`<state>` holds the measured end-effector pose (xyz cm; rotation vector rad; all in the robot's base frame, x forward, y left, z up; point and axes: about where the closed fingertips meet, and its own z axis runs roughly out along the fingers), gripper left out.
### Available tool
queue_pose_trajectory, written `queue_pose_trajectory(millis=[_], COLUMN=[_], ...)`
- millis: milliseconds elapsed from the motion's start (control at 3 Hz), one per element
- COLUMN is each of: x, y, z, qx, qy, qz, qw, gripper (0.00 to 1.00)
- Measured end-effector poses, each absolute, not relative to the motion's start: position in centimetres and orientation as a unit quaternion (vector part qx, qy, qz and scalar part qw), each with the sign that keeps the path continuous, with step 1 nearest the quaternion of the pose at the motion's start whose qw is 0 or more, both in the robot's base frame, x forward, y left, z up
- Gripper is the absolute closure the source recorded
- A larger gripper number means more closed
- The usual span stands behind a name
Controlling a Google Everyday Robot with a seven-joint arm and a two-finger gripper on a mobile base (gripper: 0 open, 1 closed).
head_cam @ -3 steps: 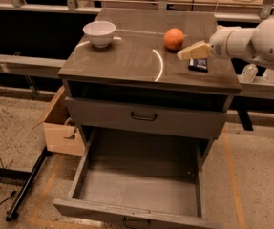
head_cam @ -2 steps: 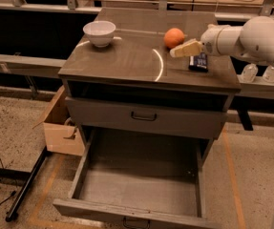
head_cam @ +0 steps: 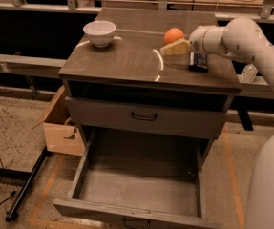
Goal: Place orange into middle drawer
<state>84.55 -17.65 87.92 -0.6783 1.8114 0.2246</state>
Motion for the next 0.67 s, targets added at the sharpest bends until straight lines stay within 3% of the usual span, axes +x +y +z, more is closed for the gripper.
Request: queue_pose_trajectory(millis=[333,667], x=[86.2,87.6], y=[-16.5,-16.2], z=[87.6,87.5], qx=[-0.278,-0.270], qy=[0.768,0.762], qz=[0.098,0.106], qw=[0.568,0.578], gripper=[0.00,0.18])
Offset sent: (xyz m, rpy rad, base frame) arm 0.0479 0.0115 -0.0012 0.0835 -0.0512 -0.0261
